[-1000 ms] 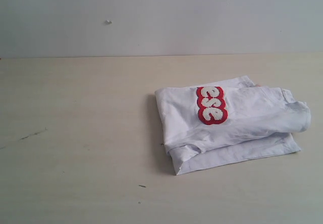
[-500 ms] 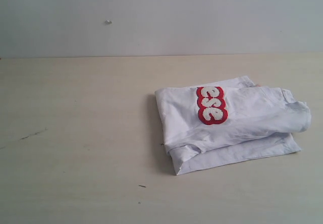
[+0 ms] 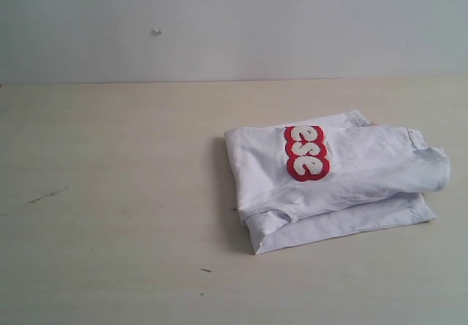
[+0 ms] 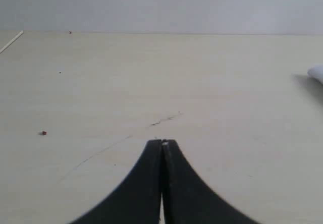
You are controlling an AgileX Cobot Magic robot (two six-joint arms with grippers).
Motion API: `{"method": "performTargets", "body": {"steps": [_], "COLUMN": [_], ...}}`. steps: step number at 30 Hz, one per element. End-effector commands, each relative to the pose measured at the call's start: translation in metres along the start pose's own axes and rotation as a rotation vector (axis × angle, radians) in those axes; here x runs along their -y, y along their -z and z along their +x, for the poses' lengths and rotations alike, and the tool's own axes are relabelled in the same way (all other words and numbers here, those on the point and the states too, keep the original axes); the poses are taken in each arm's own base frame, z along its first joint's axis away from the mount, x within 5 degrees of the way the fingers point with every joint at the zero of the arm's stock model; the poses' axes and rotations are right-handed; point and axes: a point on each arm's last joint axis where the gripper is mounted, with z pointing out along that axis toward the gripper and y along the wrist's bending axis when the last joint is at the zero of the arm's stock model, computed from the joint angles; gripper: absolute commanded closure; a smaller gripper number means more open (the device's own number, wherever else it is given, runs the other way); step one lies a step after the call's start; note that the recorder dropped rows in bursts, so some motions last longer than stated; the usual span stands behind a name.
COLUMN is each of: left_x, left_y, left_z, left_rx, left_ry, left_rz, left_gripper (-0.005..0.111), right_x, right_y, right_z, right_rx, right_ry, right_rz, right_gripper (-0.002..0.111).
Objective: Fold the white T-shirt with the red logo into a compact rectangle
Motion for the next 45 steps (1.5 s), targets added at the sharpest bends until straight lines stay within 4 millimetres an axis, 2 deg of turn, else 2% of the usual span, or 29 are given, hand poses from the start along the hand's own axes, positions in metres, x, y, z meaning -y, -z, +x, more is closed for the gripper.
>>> {"method": "performTargets", "body": {"steps": [1,5,14,21,28,30,32,38,39,42,44,45], "left_x": [0.0,0.0,0.0,0.0,0.0,0.0,0.0,0.0,0.0,0.0,0.0,0.0], "left_y": [0.0,0.0,0.0,0.0,0.0,0.0,0.0,0.0,0.0,0.0,0.0,0.0], "left_z": [-0.001,-0.001,-0.001,-0.001,-0.001,-0.001,-0.001,-0.001,-0.001,-0.001,-0.001,-0.001], "left_rx": [0.014,0.014,0.014,0.014,0.014,0.014,0.014,0.014,0.014,0.014,0.014,0.014], "left_ry": [-0.005,-0.005,-0.005,-0.005,-0.005,-0.005,-0.005,-0.005,-0.005,-0.005,-0.005,-0.005], "left_rz": [0.005,0.005,0.005,0.005,0.005,0.005,0.005,0.005,0.005,0.005,0.005,0.005], "left_gripper": [0.107,0.107,0.107,0.107,0.107,0.107,0.107,0.107,0.107,0.107,0.107,0.107], "right_x": [-0.014,-0.02,-0.017,-0.017,-0.017,-0.015,-0.012,0.0,0.003,0.007,0.01,0.011], "right_y": [-0.004,-0.007,-0.02,-0.02,-0.02,-0.025,-0.035,-0.065,-0.069,-0.075,-0.079,-0.079], "right_z": [-0.001,0.0,0.019,0.021,0.012,0.015,0.027,0.084,0.099,0.127,0.156,0.163], "right_rx": [0.047,0.076,0.011,-0.007,0.089,0.128,0.159,0.189,0.157,0.089,0.028,0.015], "right_ry": [0.035,0.024,-0.004,0.004,0.098,0.096,0.101,0.138,0.142,0.16,0.173,0.176], "right_rz": [0.052,0.094,0.097,0.101,0.11,0.113,0.129,0.236,0.25,0.255,0.257,0.257], "right_gripper": [0.108,0.108,0.108,0.108,0.108,0.108,0.108,0.108,0.108,0.108,0.108,0.108]}}
